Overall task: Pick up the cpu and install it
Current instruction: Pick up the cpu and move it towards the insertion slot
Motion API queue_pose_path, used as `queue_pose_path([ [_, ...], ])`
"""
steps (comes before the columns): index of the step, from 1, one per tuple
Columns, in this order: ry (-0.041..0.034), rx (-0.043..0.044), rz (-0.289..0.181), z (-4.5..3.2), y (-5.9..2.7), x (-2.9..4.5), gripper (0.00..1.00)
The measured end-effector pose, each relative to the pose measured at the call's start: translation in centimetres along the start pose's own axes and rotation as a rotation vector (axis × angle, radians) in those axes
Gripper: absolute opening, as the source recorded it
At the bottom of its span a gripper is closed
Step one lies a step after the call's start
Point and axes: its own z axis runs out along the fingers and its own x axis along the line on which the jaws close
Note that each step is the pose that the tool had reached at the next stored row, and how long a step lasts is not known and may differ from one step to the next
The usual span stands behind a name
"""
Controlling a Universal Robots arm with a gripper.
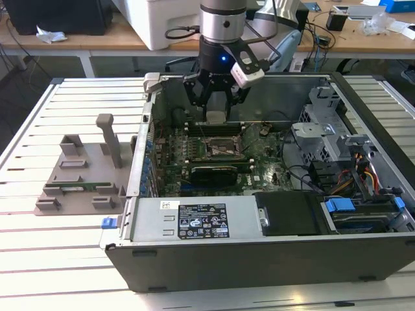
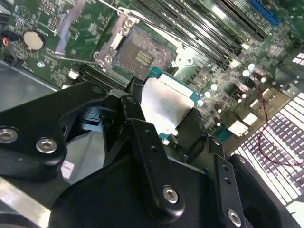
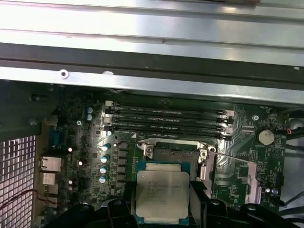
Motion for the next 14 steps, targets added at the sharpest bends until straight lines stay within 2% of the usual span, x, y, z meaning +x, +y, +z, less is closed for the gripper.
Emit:
queue_pose_path([
  [1, 0.0003, 0.0060, 0.000, 0.05, -0.01, -0.14, 0.54],
  [3, 0.0017, 0.0287, 0.001, 0.13, -0.02, -0.40, 0.54],
  [5, 0.0035, 0.0563, 0.002, 0.16, -0.02, -0.58, 0.54],
  [6, 0.0046, 0.0734, 0.002, 0.26, -0.04, -0.75, 0.54],
  [10, 0.0054, 0.0840, 0.002, 0.86, -0.04, -1.21, 0.54],
  [12, 0.0056, 0.0870, 0.002, 1.31, -0.05, -1.46, 0.54],
  [14, 0.0055, 0.0858, 0.002, 1.64, -0.05, -1.68, 0.54],
])
